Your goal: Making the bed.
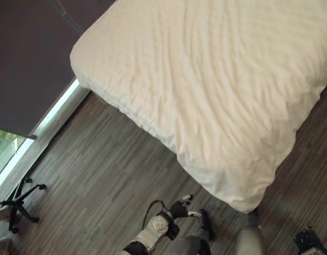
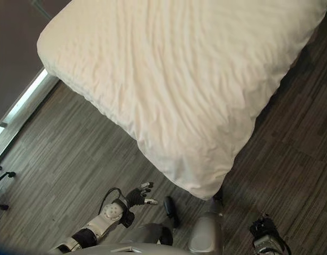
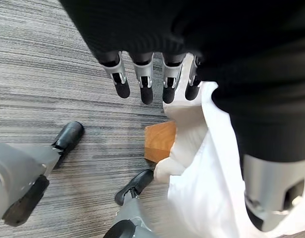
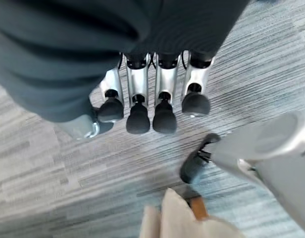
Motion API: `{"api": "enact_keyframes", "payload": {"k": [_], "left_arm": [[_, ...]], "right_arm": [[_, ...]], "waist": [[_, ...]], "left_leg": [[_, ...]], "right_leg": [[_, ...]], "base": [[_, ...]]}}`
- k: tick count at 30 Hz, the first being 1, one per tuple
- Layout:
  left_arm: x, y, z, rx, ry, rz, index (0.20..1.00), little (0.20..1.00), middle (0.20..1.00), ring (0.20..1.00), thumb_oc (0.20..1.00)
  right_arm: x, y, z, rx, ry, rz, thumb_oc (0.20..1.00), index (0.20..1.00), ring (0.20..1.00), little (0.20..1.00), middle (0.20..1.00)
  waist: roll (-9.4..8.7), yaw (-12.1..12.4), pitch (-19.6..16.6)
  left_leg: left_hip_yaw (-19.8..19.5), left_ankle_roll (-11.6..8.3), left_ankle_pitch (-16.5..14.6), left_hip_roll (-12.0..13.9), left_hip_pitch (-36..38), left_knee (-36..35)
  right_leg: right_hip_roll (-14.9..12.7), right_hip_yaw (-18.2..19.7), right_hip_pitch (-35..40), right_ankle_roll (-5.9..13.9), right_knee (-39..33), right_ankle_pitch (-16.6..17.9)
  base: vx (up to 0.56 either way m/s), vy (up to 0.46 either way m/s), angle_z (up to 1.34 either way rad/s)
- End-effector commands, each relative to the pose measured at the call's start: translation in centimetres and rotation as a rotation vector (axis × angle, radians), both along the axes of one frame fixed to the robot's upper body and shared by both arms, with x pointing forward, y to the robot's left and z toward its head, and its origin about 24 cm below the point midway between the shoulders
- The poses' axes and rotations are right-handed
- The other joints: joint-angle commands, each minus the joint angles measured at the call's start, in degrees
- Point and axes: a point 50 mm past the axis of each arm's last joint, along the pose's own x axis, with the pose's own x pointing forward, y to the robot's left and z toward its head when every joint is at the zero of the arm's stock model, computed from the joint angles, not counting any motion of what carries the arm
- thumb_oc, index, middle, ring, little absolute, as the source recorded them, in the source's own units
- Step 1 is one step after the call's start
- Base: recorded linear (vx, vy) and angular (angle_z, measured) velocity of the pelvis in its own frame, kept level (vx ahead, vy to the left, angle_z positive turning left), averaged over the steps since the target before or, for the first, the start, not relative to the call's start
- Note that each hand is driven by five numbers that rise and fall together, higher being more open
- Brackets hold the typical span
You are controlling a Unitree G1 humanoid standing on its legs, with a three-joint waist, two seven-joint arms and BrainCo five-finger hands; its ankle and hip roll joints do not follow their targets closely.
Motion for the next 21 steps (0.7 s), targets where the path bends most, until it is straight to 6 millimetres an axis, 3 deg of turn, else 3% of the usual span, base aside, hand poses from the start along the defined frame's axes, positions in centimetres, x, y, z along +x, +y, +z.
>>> {"api": "enact_keyframes", "payload": {"k": [1, 3, 4, 10, 11, 12, 14, 15, 16, 17, 18, 19, 20, 21], "left_arm": [[1.8, -0.7, 1.1, 0.000, -0.064, -0.033, 1.000, 1.000, 1.000, 1.000, 1.000], [1.6, -0.6, 1.0, -0.002, -0.057, -0.047, 1.000, 1.000, 1.000, 1.000, 1.000], [1.5, -0.5, 1.0, 0.000, -0.057, -0.050, 1.000, 1.000, 1.000, 1.000, 1.000], [1.3, -0.2, 0.8, -0.030, -0.027, -0.008, 1.000, 1.000, 1.000, 1.000, 1.000], [1.7, 0.0, 1.3, -0.117, -0.020, 0.082, 1.000, 1.000, 1.000, 1.000, 1.000], [1.8, 0.0, 1.4, -0.116, -0.021, 0.083, 1.000, 1.000, 1.000, 1.000, 1.000], [1.9, 0.5, 1.8, -0.175, -0.027, 0.161, 1.000, 1.000, 1.000, 1.000, 1.000], [1.9, 1.2, 1.8, -0.216, -0.014, 0.240, 1.000, 1.000, 1.000, 1.000, 1.000], [1.9, 1.2, 1.8, -0.216, -0.014, 0.240, 1.000, 1.000, 1.000, 1.000, 1.000], [1.9, 1.8, 1.7, -0.219, -0.006, 0.271, 1.000, 1.000, 1.000, 1.000, 1.000], [1.7, 2.4, 1.5, -0.220, -0.001, 0.307, 1.000, 1.000, 1.000, 1.000, 1.000], [1.8, 2.5, 1.5, -0.227, 0.007, 0.312, 1.000, 1.000, 1.000, 1.000, 1.000], [1.8, 2.6, 1.5, -0.227, 0.006, 0.312, 1.000, 1.000, 1.000, 1.000, 1.000], [1.7, 2.8, 1.0, -0.212, 0.029, 0.317, 1.000, 1.000, 1.000, 1.000, 1.000]], "right_arm": [[2.3, -0.9, 1.3, -0.057, -0.070, 0.009, 0.200, 0.200, 0.200, 0.200, 0.200], [1.6, -1.7, 1.6, -0.111, 0.007, 0.062, 0.200, 0.200, 0.200, 0.200, 0.200], [1.5, -1.8, 1.6, -0.123, 0.027, 0.070, 1.000, 1.000, 1.000, 1.000, 1.000], [2.3, -0.4, 1.1, -0.104, -0.001, 0.068, 1.000, 1.000, 1.000, 1.000, 1.000], [3.5, 1.1, 0.7, -0.090, -0.033, 0.138, 1.000, 1.000, 1.000, 1.000, 1.000], [3.5, 1.1, 0.7, -0.089, -0.034, 0.138, 1.000, 1.000, 1.000, 1.000, 1.000], [3.9, 2.8, 0.1, -0.067, -0.035, 0.215, 1.000, 1.000, 1.000, 1.000, 1.000], [4.0, 4.4, -0.5, -0.031, -0.051, 0.237, 1.000, 1.000, 1.000, 1.000, 1.000], [4.0, 4.4, -0.5, -0.031, -0.051, 0.237, 1.000, 1.000, 1.000, 1.000, 1.000], [3.7, 5.1, -0.9, -0.012, -0.049, 0.242, 1.000, 1.000, 1.000, 1.000, 1.000], [2.5, 5.8, -1.6, 0.016, -0.019, 0.243, 1.000, 1.000, 1.000, 1.000, 1.000], [2.3, 6.1, -1.7, 0.030, -0.036, 0.219, 1.000, 1.000, 1.000, 1.000, 1.000], [2.3, 6.1, -1.7, 0.030, -0.036, 0.219, 1.000, 1.000, 1.000, 1.000, 1.000], [1.1, 6.5, -2.3, 0.062, -0.023, 0.151, 1.000, 1.000, 1.000, 1.000, 1.000]], "waist": [[-1.53, -1.3, 1.3], [-2.28, -0.9, 0.7], [-2.56, -1.1, 0.7], [-4.91, -1.6, 0.0], [-7.43, -1.3, 1.1], [-7.55, -1.3, 1.1], [-9.34, -0.5, 1.9], [-10.93, -0.6, 1.9], [-10.96, -0.6, 1.8], [-11.50, -0.9, 1.5], [-12.03, -1.9, 0.3], [-12.33, -2.3, -0.3], [-12.60, -2.2, -0.4], [-13.32, -3.0, -1.1]], "left_leg": [[-2.9, -2.69, -0.2, 1.4, 2.4, 0.7], [-3.9, -3.07, 0.1, 1.9, 4.0, 0.7], [-4.5, -3.21, 0.1, 2.1, 4.5, 0.7], [-3.5, -4.04, 0.7, 4.3, 7.0, 2.1], [-4.8, -4.38, -3.2, 4.9, 6.2, 10.7], [-4.8, -4.33, -3.2, 4.8, 5.9, 11.0], [-10.9, -4.33, -5.7, 3.7, 6.6, 17.6], [-16.9, -3.55, -6.8, 1.7, 7.1, 24.8], [-16.9, -3.53, -6.7, 1.6, 7.1, 24.8], [-18.9, -3.02, -8.1, 0.8, 8.2, 26.5], [-21.8, -0.82, -11.7, -0.9, 10.8, 19.7], [-21.4, 0.53, -12.9, -1.9, 12.8, 13.4], [-21.3, 0.55, -12.5, -2.1, 12.8, 13.1], [-19.9, 2.84, -12.0, -3.5, 13.7, 7.1]], "right_leg": [[0.4, 0.9, 4.5, 0.24, 1.1, -1.3], [0.7, -0.4, 6.8, -0.23, 1.5, -2.2], [0.9, -1.3, 7.8, -0.38, 1.5, -2.5], [2.2, -3.1, 10.4, -0.95, 1.6, -3.2], [1.9, -2.2, 10.7, -1.33, 2.3, -3.1], [1.8, -2.1, 10.5, -1.34, 2.3, -2.9], [1.7, 0.1, 9.2, -1.64, 3.9, -2.1], [2.1, 4.1, 6.2, -1.78, 6.2, -1.0], [2.0, 4.1, 6.1, -1.77, 6.2, -1.0], [2.8, 6.7, 4.5, -1.61, 6.5, -0.1], [4.3, 10.9, 1.2, -0.21, 6.6, 2.4], [5.4, 13.2, -1.4, 1.21, 5.8, 4.8], [5.1, 13.4, -1.6, 1.26, 5.7, 5.0], [5.9, 14.1, -5.0, 3.83, 3.1, 7.8]], "base": [[0.00, -0.072, 0.11], [-0.05, -0.093, 0.15], [-0.06, -0.081, 0.34], [-0.11, -0.061, 0.22], [-0.19, -0.037, 0.01], [-0.22, -0.021, -0.09], [-0.23, 0.060, -0.36], [-0.23, 0.092, -0.62], [-0.24, 0.137, -0.80], [-0.27, 0.180, -0.93], [-0.41, 0.283, -1.68], [-0.33, 0.223, -1.87], [-0.43, 0.259, -1.76], [-0.30, 0.155, -1.37]]}}
